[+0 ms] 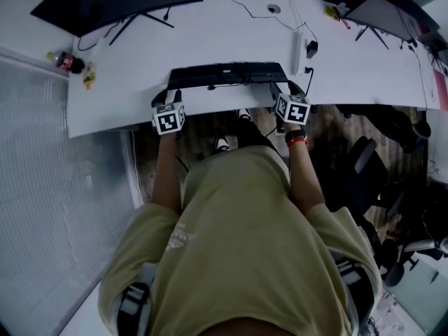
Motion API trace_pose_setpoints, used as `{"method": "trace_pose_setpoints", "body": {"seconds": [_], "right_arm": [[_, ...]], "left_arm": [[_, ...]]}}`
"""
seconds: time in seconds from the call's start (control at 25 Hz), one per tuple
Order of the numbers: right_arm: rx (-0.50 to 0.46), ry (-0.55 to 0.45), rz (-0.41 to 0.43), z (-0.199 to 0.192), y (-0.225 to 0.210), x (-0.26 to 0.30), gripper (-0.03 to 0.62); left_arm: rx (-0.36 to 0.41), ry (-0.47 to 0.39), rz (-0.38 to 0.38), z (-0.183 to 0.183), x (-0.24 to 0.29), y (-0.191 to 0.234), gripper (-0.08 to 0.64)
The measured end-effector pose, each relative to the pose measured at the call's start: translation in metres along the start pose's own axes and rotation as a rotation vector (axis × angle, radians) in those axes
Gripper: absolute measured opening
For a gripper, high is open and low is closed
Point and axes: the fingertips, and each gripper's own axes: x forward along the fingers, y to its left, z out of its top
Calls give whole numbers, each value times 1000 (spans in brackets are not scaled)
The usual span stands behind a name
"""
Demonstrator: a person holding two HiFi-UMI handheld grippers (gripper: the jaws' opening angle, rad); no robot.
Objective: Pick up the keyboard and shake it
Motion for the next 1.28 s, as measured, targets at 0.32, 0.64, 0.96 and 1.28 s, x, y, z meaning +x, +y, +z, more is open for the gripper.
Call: {"method": "trace_pose_setpoints", "body": {"seconds": [0.32,0.64,0.96,1.28], "right_arm": [[31,37,-1,-22,0,6,290],[92,67,-9,-41,-2,14,288],[74,130,-12,-51,-2,22,290],[58,190,-22,-55,-4,22,290]], "left_arm": [[4,32,-3,-15,7,5,187],[-23,97,-16,-38,13,5,187],[-23,172,-19,-59,19,7,187],[-19,191,-40,-64,16,4,189]]}}
